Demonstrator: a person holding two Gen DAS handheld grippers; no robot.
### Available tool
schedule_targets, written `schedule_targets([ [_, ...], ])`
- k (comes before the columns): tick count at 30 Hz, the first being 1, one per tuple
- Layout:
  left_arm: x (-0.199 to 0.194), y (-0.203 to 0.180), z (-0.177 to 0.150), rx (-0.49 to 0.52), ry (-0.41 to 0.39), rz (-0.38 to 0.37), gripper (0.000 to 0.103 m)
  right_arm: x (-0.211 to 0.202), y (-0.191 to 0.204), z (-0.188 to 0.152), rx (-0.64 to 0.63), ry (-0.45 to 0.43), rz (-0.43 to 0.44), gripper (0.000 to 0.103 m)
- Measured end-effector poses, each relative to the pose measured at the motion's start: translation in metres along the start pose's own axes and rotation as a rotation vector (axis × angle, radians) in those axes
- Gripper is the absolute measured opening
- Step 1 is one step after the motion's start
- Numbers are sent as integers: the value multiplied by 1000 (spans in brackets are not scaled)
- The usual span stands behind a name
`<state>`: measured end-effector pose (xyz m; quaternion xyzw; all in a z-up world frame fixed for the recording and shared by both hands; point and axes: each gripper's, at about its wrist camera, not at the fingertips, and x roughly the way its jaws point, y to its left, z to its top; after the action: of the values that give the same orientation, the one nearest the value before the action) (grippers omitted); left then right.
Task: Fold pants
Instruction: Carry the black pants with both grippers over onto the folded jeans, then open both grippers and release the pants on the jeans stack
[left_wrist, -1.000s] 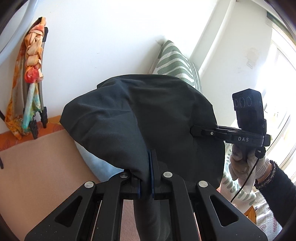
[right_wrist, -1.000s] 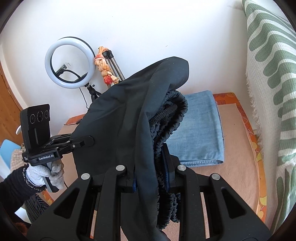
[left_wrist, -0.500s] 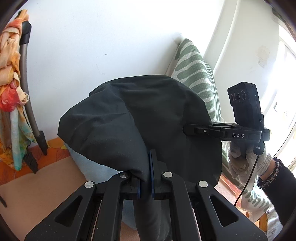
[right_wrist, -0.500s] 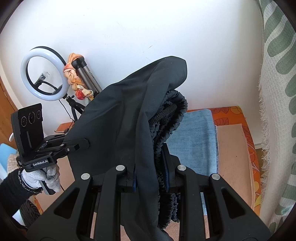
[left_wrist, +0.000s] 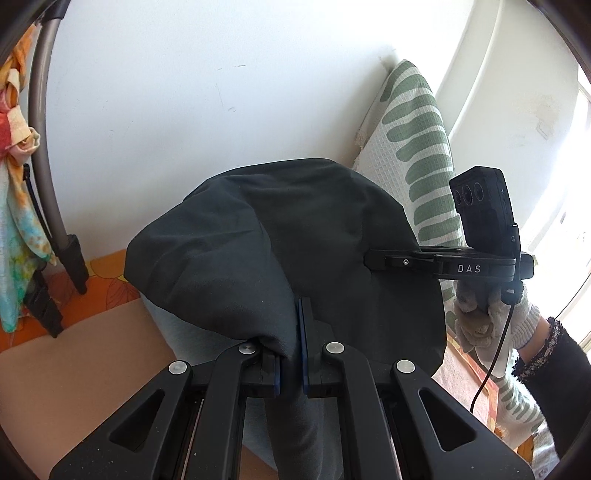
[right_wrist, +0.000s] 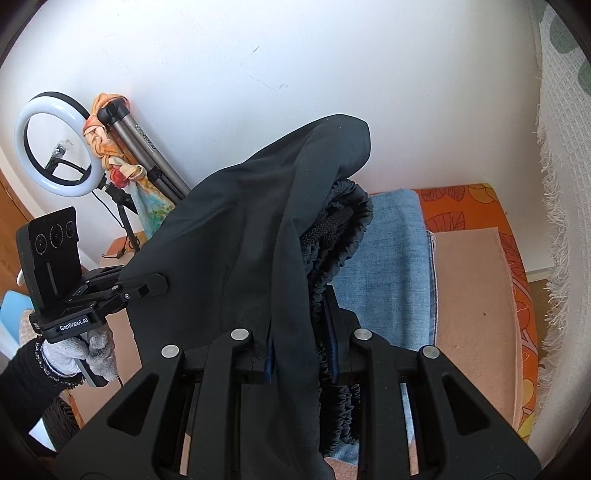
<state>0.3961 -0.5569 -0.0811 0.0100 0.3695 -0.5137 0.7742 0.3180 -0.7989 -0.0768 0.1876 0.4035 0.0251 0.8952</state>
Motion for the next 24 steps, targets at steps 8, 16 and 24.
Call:
schedule_targets([
  [8,11,14,0,-33,37,45,6,6,-18,-7,36,12,-102,25],
  [16,12,24,-4,-15,77,209,28,-6,-26,-10,58,6,-247,34],
  [24,-12,23,-8,-13,47,250,43,-28,-15,-15,53,-20,-325,51],
])
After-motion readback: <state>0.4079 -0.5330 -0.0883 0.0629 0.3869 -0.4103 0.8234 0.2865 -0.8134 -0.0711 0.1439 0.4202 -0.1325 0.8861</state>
